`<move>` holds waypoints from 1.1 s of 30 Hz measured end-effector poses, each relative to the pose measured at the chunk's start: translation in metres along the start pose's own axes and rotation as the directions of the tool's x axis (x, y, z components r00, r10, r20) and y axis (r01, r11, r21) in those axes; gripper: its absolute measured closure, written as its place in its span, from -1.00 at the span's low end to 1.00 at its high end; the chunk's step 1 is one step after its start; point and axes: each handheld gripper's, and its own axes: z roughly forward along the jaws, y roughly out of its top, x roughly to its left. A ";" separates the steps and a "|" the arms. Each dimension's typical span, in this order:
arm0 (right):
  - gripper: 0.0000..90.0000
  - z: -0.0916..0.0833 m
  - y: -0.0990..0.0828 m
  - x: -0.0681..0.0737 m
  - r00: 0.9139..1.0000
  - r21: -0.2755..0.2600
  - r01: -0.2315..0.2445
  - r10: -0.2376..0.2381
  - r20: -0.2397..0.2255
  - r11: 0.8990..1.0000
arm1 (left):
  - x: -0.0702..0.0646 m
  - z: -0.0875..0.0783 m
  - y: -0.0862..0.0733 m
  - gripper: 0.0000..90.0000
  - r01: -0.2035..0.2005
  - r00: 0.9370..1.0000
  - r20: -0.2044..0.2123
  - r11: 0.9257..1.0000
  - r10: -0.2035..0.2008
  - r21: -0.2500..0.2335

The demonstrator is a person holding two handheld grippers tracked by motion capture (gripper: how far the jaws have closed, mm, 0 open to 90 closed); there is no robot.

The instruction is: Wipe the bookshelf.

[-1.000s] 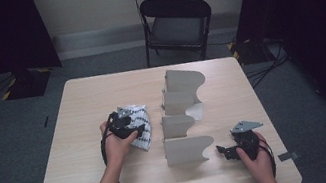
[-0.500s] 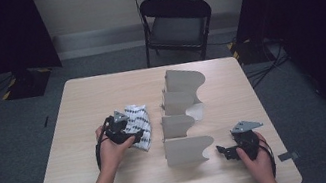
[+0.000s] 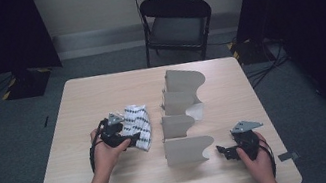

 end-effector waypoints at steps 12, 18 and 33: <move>-0.73 0.000 0.000 0.000 1.000 0.000 0.000 0.000 0.000 1.000 | 0.003 -0.013 -0.003 -0.55 -0.005 1.000 -0.003 1.000 0.005 -0.020; -0.73 0.000 0.000 0.000 1.000 0.000 0.000 0.000 0.000 1.000 | 0.005 -0.017 -0.010 -0.56 0.011 1.000 0.000 1.000 -0.011 -0.028; -0.73 0.000 0.000 0.000 1.000 0.000 0.000 0.000 0.000 1.000 | 0.011 -0.032 -0.022 -0.57 0.004 1.000 0.004 1.000 -0.004 -0.016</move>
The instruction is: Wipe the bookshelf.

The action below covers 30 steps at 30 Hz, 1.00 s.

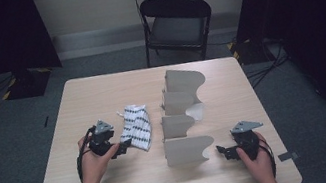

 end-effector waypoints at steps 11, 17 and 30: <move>-0.73 0.000 0.000 0.000 1.000 0.000 0.000 0.000 0.000 1.000 | 0.003 -0.008 -0.012 -0.57 0.005 1.000 -0.001 1.000 -0.005 0.006; -0.73 0.000 0.000 0.000 1.000 0.000 0.000 0.000 0.000 1.000 | 0.004 -0.011 -0.017 -0.57 0.013 1.000 0.000 1.000 -0.013 0.002; -0.73 0.000 0.000 0.000 1.000 0.000 0.000 0.000 0.000 1.000 | 0.008 -0.021 -0.028 -0.57 0.019 1.000 -0.004 1.000 -0.019 0.004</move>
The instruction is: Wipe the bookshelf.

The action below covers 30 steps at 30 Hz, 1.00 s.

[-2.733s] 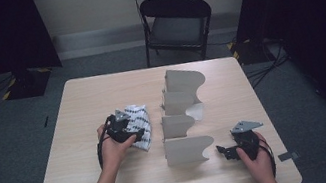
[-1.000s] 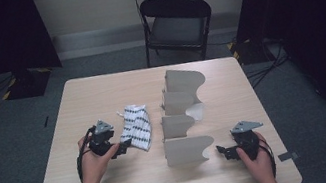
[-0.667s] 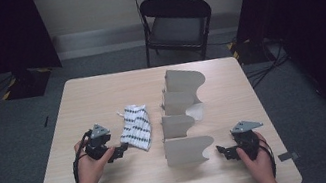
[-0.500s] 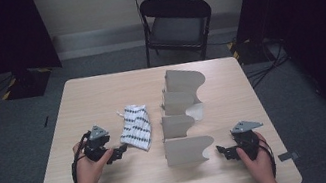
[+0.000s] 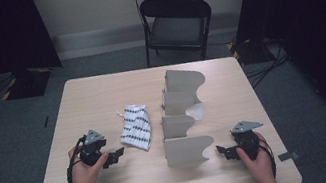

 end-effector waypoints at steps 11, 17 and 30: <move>-0.73 0.000 0.000 0.000 1.000 0.000 0.001 -0.001 0.000 1.000 | 0.004 -0.010 -0.012 -0.57 -0.003 1.000 -0.009 1.000 0.003 0.005; -0.73 0.000 0.000 0.000 1.000 0.000 0.000 0.000 0.000 1.000 | 0.007 -0.014 -0.021 -0.57 -0.007 1.000 -0.018 1.000 0.008 0.017; -0.73 0.000 0.000 0.000 1.000 0.000 0.000 0.000 0.000 1.000 | 0.008 -0.014 -0.039 -0.57 -0.071 0.997 -0.019 0.996 0.073 0.055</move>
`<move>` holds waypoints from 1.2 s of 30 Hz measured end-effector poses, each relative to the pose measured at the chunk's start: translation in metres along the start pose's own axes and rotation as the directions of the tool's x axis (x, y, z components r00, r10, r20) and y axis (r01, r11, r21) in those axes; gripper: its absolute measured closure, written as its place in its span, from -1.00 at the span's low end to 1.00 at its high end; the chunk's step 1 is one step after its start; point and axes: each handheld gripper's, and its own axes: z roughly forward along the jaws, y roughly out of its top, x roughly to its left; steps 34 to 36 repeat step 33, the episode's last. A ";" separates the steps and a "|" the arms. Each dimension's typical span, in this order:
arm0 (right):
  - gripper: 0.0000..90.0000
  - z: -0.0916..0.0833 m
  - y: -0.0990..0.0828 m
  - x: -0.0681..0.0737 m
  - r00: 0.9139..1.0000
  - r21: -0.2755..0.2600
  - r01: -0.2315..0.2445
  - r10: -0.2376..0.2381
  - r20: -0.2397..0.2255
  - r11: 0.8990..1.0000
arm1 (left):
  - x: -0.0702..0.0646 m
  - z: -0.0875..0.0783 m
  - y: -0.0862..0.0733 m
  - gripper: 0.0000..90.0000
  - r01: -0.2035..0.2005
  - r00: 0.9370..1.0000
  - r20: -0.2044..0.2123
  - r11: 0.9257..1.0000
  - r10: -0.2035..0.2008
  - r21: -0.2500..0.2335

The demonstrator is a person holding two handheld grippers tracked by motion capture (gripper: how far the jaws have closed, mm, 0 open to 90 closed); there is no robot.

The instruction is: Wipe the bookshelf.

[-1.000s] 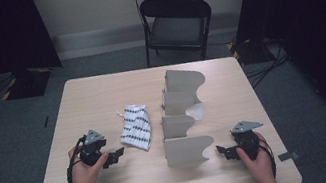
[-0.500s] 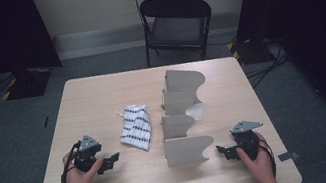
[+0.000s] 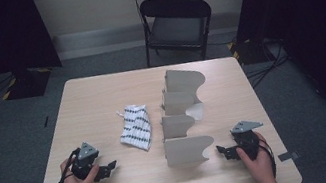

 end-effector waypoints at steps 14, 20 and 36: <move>-0.73 0.000 0.000 0.000 1.000 0.000 -0.001 0.001 0.000 1.000 | 0.004 0.002 -0.009 -0.66 -0.014 1.000 -0.018 1.000 0.014 -0.001; -0.73 0.000 0.000 0.000 1.000 0.000 -0.001 0.001 0.000 1.000 | 0.005 0.003 -0.011 -0.70 -0.017 1.000 -0.019 1.000 0.016 -0.026; -0.73 0.000 0.000 0.000 1.000 0.000 0.000 0.000 0.000 1.000 | 0.005 0.003 -0.011 -0.70 -0.020 1.000 -0.013 0.999 0.020 -0.026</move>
